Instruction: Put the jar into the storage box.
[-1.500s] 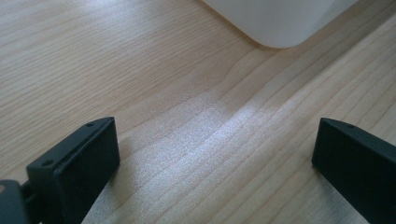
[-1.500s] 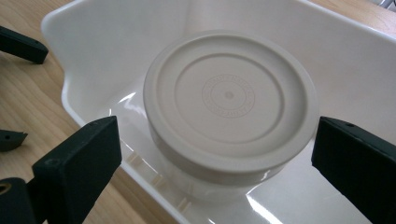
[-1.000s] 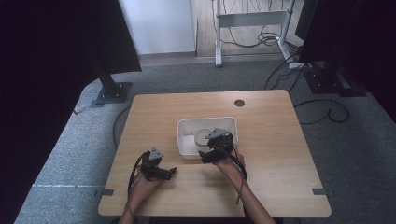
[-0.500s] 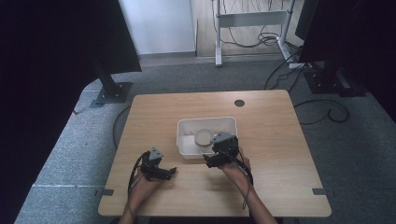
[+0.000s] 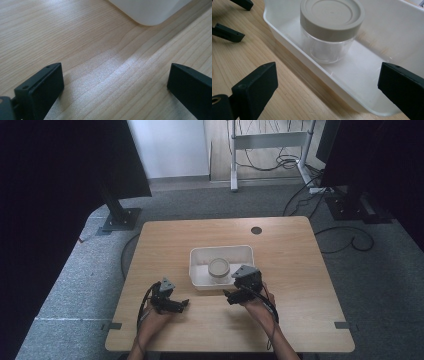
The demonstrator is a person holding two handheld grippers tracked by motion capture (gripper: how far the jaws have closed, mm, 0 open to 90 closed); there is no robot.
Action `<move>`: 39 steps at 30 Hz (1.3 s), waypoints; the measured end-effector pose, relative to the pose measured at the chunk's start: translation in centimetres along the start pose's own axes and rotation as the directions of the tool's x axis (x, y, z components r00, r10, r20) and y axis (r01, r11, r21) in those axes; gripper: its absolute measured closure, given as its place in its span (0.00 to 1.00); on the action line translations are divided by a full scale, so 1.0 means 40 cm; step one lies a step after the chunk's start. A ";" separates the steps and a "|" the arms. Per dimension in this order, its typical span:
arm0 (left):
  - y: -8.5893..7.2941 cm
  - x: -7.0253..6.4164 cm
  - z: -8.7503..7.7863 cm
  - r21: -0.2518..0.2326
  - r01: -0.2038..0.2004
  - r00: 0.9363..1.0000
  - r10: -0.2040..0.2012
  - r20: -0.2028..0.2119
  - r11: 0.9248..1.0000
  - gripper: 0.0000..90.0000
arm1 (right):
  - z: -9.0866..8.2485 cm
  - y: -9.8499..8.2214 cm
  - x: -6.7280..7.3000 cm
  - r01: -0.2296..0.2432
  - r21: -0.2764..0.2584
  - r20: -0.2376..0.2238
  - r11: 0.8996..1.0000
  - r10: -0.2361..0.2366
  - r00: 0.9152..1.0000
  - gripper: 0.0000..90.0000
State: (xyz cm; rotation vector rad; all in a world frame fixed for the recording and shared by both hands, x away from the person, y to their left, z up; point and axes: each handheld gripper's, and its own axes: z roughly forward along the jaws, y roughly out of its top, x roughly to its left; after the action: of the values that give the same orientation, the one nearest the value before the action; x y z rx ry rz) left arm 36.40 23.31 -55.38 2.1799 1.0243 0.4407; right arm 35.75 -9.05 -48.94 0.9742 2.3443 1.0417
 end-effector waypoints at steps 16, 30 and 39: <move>0.000 0.000 0.000 0.000 0.000 1.000 0.000 0.000 1.000 0.01 | -0.061 -0.062 -0.028 -0.024 -0.009 0.007 1.000 0.024 1.000 0.03; 0.000 0.000 0.000 0.000 0.000 1.000 0.000 0.000 1.000 0.01 | -0.111 -0.123 -0.043 -0.038 -0.008 0.031 0.999 0.038 0.999 0.03; 0.000 0.000 0.000 0.000 0.001 1.000 -0.001 -0.001 1.000 0.01 | -0.151 -0.173 -0.055 -0.066 -0.016 0.055 0.998 0.067 0.996 0.03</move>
State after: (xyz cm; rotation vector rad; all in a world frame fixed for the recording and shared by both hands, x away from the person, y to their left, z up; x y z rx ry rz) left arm 36.40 23.30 -55.38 2.1792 1.0259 0.4413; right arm 30.68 -16.92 -50.16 1.0689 2.2705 1.0413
